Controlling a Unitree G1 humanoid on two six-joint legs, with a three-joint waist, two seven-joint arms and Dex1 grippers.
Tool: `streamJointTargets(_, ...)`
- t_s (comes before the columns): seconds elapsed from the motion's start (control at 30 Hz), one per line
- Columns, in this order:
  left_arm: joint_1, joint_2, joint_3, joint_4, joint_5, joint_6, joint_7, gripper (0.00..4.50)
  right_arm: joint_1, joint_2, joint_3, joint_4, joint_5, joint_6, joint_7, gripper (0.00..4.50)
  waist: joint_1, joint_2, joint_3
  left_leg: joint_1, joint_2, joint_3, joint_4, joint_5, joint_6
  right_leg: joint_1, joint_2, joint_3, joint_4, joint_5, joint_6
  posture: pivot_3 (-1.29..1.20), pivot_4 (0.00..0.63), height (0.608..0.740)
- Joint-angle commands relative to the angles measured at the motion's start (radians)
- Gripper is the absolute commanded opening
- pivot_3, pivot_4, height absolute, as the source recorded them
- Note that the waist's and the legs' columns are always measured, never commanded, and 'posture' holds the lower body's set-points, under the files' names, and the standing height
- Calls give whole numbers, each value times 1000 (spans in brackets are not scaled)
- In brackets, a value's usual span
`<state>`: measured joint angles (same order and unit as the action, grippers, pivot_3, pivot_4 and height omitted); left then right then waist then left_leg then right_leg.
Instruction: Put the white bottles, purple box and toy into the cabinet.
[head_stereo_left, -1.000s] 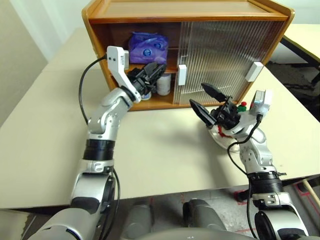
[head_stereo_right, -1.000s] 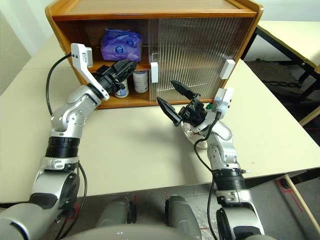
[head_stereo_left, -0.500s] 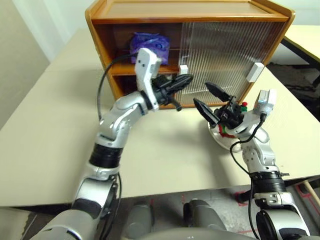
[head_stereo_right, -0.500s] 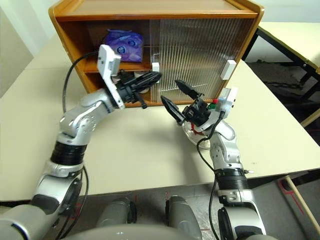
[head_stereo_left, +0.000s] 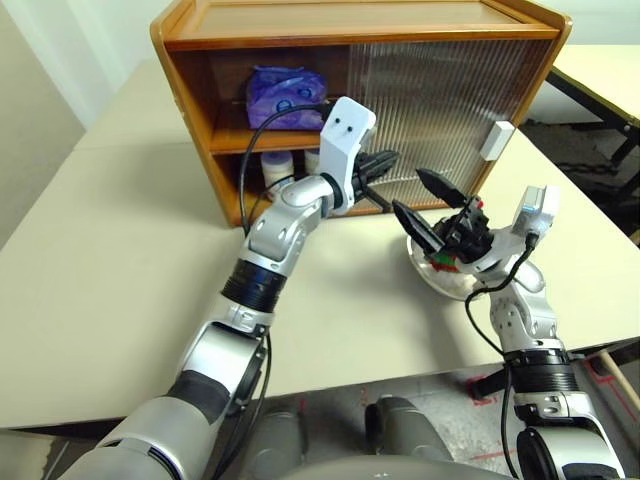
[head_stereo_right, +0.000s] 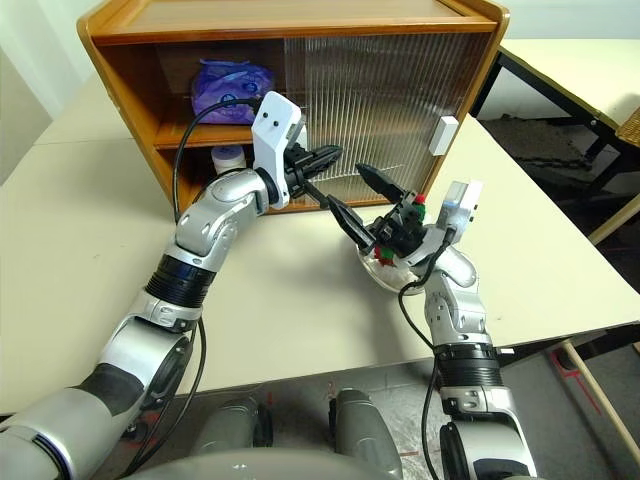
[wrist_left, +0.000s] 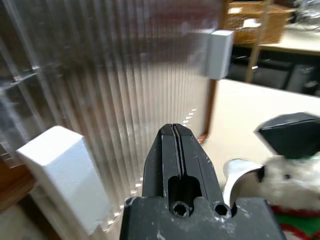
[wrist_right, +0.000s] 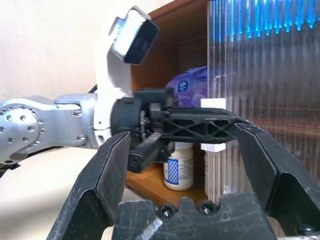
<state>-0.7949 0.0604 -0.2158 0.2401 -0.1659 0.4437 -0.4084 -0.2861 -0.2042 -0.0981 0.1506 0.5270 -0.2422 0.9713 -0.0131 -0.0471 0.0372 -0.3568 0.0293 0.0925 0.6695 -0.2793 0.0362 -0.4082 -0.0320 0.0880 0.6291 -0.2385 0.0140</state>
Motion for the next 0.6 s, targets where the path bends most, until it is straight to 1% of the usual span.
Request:
streamJointTargets(0.03,-4,-1,-3,19,57,1,48,52,21,2,5,-30,-5,-9,-8,4500,-1,0,0,0,0,0,0,0,0,0,0,0,0,0,0,25,0,740)
streamJointTargets(0.17,10,3,2,-10,78,28,64,52,24,3,14,-32,-7,-6,-7,4500,-1,0,0,0,0,0,0,0,0,0,0,0,0,0,0,31,0,740)
streamJointTargets(0.27,25,8,10,-37,108,53,113,52,19,2,20,-27,-9,-6,-2,4500,0,0,0,0,0,0,0,0,0,0,0,0,1,0,0,42,0,740)
streamJointTargets(0.6,97,24,41,-148,113,130,160,52,6,8,31,-19,-8,-1,-3,4500,0,0,0,1,0,0,3,0,0,0,0,0,6,0,0,66,0,740)
